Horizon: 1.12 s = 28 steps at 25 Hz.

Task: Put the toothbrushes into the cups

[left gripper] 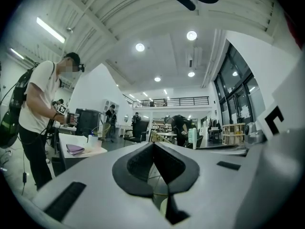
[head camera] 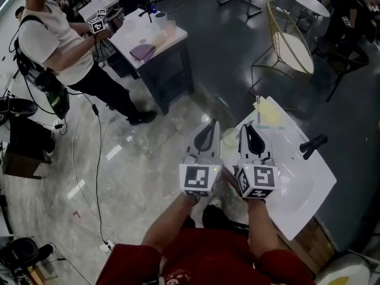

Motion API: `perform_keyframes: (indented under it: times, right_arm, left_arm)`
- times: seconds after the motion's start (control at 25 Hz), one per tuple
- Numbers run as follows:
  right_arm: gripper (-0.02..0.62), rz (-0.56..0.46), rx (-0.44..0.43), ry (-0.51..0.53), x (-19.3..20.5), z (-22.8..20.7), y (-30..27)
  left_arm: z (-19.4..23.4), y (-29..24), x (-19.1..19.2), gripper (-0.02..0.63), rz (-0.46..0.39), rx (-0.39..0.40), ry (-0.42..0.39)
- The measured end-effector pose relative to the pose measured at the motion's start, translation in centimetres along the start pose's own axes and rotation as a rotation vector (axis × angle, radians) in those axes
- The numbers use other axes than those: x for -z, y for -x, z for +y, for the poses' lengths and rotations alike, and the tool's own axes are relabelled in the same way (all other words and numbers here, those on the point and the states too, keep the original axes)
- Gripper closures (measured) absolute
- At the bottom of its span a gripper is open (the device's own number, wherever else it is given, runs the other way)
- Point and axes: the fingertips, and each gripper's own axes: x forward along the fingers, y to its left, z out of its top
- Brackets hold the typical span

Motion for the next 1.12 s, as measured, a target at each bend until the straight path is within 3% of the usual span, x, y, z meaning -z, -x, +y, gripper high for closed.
perform_keyframes:
  times: [0.44,0.6,1.12]
  right_arm:
    - [0.546,0.079,-0.017,-0.014,4.9,-0.1,-1.5]
    - [0.546,0.099,-0.020,0.010,6.2,0.2,-1.8]
    - [0.546,0.165,0.010,0.029,9.3,0.0,-2.1]
  left_arm:
    - [0.9,-0.3,3.1,0.577,0.056,-0.032,-0.022]
    - [0.9,-0.2,3.4,0.577,0.047,-0.047,0.019]
    - [1.5,-0.1,6.4,0.577,0.111,-0.042,0.016]
